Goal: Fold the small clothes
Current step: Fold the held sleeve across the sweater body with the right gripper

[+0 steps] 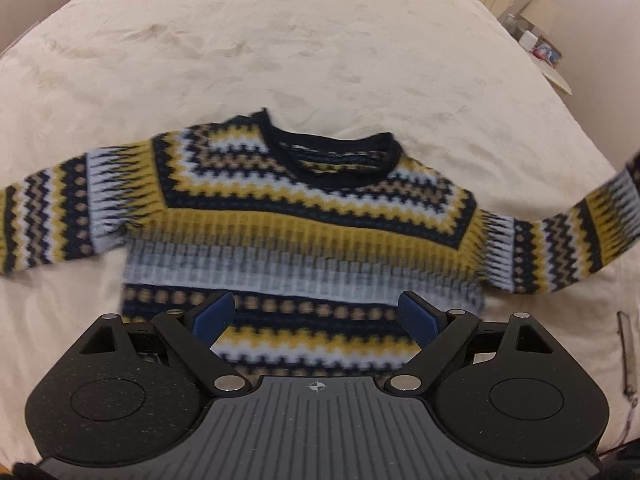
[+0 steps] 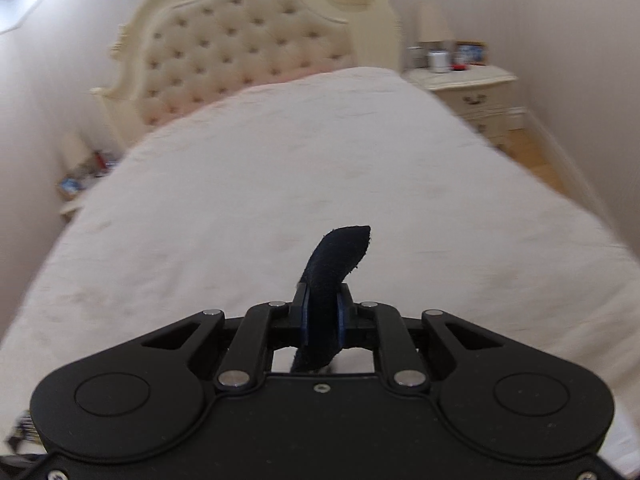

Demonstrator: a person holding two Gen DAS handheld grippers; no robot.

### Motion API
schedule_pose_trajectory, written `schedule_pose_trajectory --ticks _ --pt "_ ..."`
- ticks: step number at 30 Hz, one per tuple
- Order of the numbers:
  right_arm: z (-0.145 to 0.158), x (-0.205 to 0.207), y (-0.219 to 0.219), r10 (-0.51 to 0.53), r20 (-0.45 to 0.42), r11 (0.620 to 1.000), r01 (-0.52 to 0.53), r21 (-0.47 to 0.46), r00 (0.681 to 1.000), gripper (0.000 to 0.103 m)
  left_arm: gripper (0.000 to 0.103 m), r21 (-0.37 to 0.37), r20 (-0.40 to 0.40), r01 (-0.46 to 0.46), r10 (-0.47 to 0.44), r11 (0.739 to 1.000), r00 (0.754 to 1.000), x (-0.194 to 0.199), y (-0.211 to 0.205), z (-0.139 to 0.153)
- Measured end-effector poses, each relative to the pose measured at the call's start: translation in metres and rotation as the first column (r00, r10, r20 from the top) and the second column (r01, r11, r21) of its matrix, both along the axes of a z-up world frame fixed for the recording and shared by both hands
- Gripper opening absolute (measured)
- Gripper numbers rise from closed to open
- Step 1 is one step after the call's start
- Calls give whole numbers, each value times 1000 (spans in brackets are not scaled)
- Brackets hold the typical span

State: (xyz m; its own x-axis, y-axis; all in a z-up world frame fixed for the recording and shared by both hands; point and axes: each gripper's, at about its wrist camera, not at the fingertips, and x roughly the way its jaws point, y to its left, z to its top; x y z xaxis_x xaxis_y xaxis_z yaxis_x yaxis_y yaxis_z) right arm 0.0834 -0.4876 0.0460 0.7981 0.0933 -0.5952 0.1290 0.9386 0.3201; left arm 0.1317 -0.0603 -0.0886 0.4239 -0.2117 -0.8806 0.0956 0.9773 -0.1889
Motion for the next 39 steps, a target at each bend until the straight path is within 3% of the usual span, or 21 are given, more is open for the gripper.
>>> schedule_pose_trajectory --ticks 5,11,16,23,26,30,32,35,39 --pt "-1 33 89 161 25 987 -161 22 987 20 89 18 8 -7 7 1000 1000 3 47 -1" --pt "-24 66 197 338 30 938 -339 76 941 20 89 33 -2 -60 60 998 998 7 102 -4" --pt "-69 92 270 418 0 896 -413 162 908 20 89 62 -11 -89 89 994 996 10 138 -9" --pt "-134 99 359 498 -119 866 -484 127 859 20 89 89 -18 -124 126 988 992 11 169 -13" --pt "-146 88 375 517 -144 856 -505 108 844 22 89 97 -21 -125 128 987 992 10 173 -14" --pt "-156 83 384 534 -123 845 -524 104 836 34 89 103 -25 -115 119 988 993 12 169 -17" --pt "-160 82 388 545 -102 838 -534 115 832 60 89 103 -26 -110 113 989 993 13 164 -19" --pt "-164 81 380 530 -87 846 -519 125 843 61 89 108 -24 -96 100 989 995 17 157 -22" --pt "-173 75 348 476 -132 879 -467 98 869 61 89 104 -30 -83 86 991 996 25 144 -27"
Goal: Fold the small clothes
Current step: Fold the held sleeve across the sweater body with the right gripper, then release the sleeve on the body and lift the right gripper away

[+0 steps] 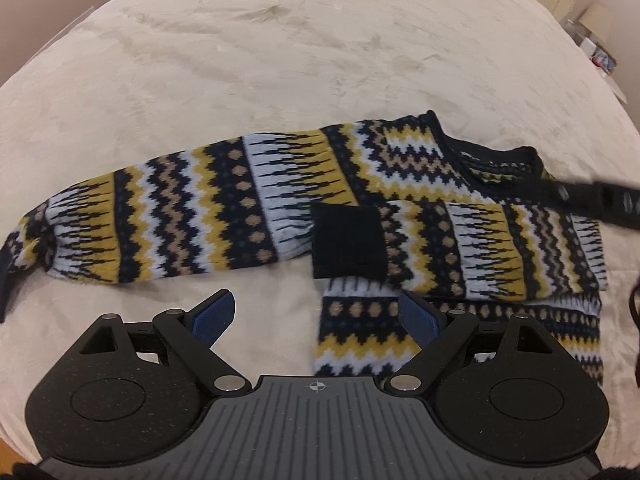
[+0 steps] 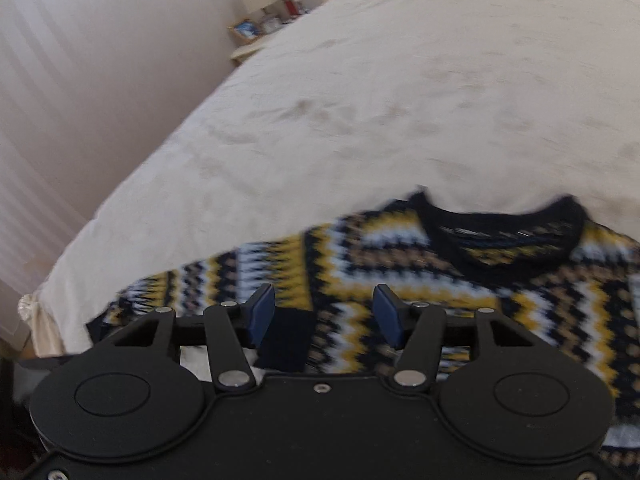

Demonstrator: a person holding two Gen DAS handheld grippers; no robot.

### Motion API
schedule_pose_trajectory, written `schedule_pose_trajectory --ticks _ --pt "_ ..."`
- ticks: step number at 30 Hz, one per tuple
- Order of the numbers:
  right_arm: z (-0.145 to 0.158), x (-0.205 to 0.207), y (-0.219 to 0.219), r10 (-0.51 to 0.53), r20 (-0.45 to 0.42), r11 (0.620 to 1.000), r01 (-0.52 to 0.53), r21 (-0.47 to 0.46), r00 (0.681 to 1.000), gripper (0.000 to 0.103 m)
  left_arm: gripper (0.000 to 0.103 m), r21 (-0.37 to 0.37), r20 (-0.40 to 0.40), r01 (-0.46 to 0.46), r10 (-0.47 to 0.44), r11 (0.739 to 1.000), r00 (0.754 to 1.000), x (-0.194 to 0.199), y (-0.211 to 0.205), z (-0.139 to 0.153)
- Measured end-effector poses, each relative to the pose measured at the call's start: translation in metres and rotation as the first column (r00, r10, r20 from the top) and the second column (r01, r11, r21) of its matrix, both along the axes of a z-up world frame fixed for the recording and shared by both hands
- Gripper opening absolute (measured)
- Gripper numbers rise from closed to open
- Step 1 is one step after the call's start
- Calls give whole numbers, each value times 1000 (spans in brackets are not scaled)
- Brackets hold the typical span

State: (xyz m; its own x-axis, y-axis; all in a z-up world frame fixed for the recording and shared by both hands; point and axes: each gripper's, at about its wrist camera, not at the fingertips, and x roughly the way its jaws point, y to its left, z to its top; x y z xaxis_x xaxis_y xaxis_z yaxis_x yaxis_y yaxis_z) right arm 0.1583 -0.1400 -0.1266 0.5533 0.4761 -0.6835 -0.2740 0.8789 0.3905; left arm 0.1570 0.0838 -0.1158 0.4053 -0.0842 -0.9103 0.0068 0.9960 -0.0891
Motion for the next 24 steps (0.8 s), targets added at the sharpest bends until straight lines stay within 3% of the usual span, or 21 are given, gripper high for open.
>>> schedule_pose_trajectory --ticks 8,16,24 --pt "-29 -13 -84 -146 -77 983 135 -124 986 61 89 -9 -12 49 -49 999 999 19 -42 -15" --pt "-49 -14 -158 -308 -109 933 278 -227 945 61 89 -27 6 98 -98 995 995 33 -76 -30" --pt "-72 9 -189 -383 -136 905 341 -255 914 61 89 5 -69 105 -104 994 992 50 -83 -65"
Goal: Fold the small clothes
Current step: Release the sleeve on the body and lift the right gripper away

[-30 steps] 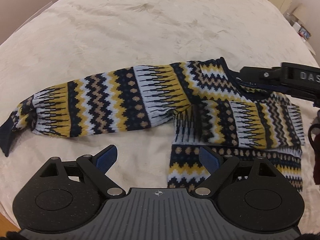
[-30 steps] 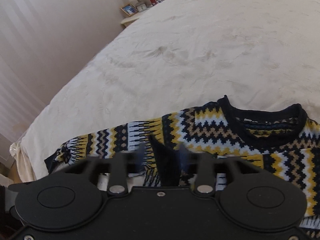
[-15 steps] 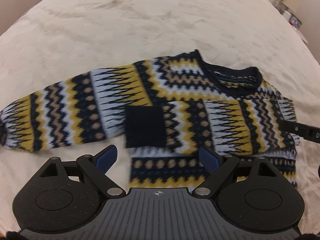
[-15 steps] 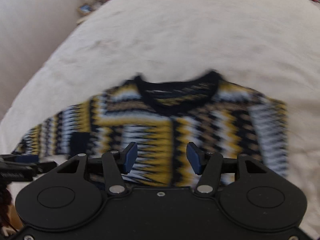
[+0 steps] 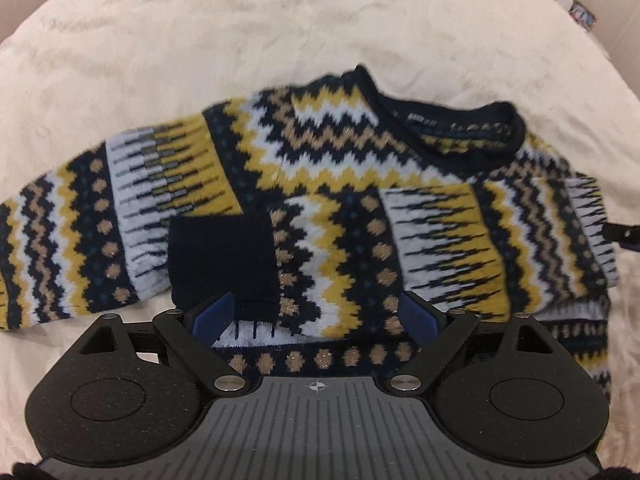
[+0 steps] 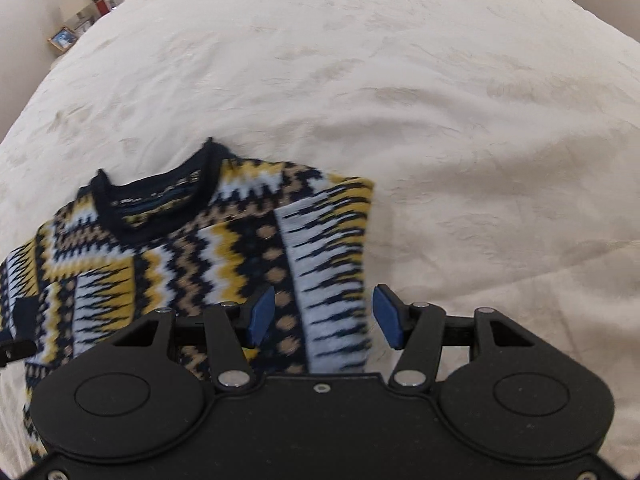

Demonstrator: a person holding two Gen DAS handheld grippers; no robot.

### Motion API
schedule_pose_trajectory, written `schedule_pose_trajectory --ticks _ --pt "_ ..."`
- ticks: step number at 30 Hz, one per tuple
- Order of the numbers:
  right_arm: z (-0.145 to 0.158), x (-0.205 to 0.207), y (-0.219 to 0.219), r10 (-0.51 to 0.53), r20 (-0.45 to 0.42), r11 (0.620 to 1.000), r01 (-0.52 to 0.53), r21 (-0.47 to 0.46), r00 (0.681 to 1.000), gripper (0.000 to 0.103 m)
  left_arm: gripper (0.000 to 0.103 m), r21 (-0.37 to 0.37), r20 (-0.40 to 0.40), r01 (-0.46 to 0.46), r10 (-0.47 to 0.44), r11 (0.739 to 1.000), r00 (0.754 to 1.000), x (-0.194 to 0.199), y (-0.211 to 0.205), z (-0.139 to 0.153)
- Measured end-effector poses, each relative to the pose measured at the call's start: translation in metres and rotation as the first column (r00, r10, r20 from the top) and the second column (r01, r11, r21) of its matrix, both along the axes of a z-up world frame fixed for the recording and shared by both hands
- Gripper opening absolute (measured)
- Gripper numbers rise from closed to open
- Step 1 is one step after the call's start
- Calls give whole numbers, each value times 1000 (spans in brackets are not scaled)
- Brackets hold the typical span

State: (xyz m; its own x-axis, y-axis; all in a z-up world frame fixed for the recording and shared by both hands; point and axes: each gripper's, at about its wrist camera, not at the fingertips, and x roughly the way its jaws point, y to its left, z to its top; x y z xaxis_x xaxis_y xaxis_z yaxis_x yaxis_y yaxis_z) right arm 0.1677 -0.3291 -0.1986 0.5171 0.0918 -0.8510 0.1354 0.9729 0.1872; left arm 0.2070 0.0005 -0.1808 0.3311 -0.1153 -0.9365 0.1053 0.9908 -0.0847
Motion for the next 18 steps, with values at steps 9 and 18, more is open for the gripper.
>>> schedule_pose_trajectory --ticks 9,18 --pt "-19 28 -3 -5 -41 1000 5 7 999 60 89 20 -41 -14 15 1000 999 10 4 -15" --pt "-32 30 -26 -45 -96 999 45 3 994 13 89 10 -2 10 -10 1000 1000 17 -9 -9"
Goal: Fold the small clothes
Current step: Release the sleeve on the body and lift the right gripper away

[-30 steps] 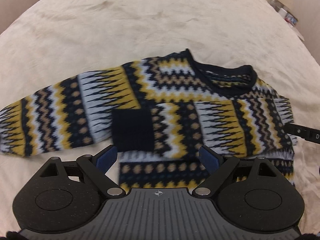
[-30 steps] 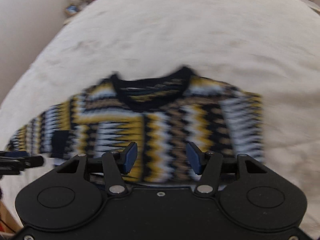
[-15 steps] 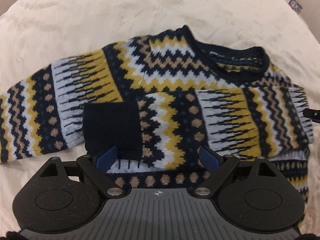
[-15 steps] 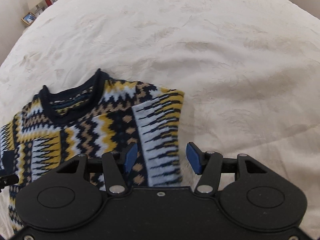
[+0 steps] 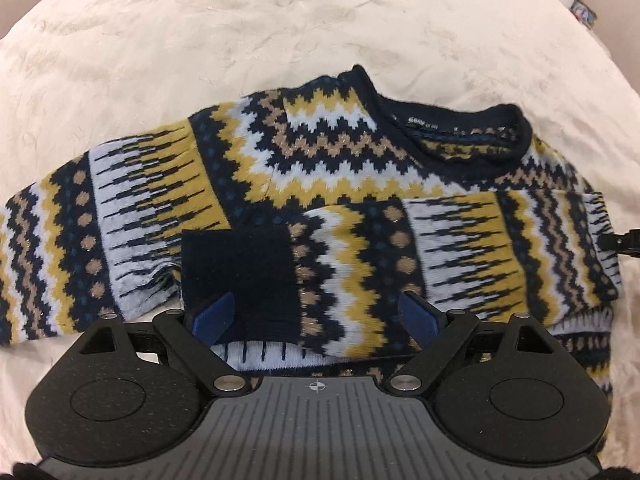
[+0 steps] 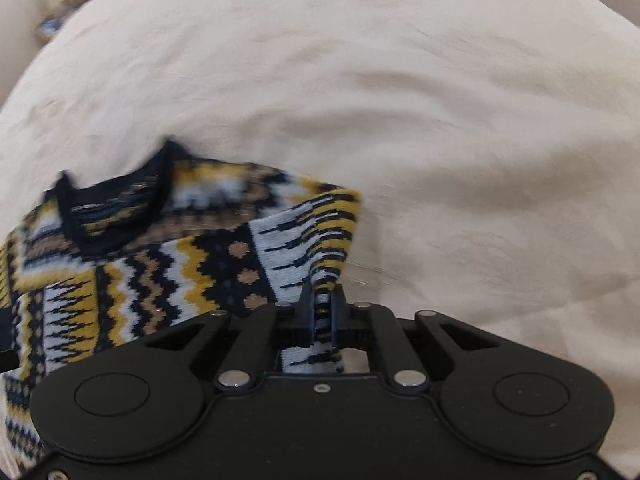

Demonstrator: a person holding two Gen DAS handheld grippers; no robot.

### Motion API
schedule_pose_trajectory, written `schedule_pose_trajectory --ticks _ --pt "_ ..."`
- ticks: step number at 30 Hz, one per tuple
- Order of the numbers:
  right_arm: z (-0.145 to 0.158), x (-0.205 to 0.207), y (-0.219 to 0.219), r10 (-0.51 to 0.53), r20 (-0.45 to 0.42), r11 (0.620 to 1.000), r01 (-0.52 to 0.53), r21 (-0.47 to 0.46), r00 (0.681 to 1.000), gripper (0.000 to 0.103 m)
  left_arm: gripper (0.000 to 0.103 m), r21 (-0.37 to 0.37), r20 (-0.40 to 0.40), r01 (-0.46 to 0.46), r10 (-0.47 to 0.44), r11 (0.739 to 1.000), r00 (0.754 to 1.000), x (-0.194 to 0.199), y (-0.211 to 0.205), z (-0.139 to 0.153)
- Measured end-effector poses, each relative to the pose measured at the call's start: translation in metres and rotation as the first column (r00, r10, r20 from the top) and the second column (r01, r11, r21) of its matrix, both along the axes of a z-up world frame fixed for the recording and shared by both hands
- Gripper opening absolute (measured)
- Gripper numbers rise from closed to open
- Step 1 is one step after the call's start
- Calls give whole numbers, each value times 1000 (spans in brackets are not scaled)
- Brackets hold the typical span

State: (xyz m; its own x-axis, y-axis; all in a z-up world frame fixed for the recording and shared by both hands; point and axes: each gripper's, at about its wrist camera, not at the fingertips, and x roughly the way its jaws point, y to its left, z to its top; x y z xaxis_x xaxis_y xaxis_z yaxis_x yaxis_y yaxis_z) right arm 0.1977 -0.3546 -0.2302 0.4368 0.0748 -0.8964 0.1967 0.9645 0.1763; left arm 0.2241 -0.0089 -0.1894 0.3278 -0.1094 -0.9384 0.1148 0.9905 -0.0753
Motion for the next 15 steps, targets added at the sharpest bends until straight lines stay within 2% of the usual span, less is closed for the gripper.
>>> schedule_pose_trajectory --ticks 3,6,8,10,12,14,15 --pt "-10 2 -7 -15 -12 999 15 44 1000 15 90 36 -28 -1 2 999 1000 4 -1 -15" --pt "-5 -2 -5 -1 30 1000 1 26 1000 34 96 59 -44 15 -13 998 999 6 -1 -28" --pt "2 -9 -2 3 63 1000 -3 -2 998 55 99 65 -44 27 -25 997 999 7 -3 -33" --pt "11 -18 0 18 93 1000 -17 -19 996 63 103 67 -48 34 -30 997 998 9 -5 -36" --pt "15 -26 5 48 105 998 -43 -44 993 64 103 74 -49 33 -29 997 998 12 -7 -38" --pt "15 -29 10 80 88 995 -74 -73 993 74 103 79 -47 26 -23 997 999 13 -7 -38" --pt "12 -31 13 89 70 993 -83 -84 994 74 103 82 -43 24 -21 996 999 13 -7 -38"
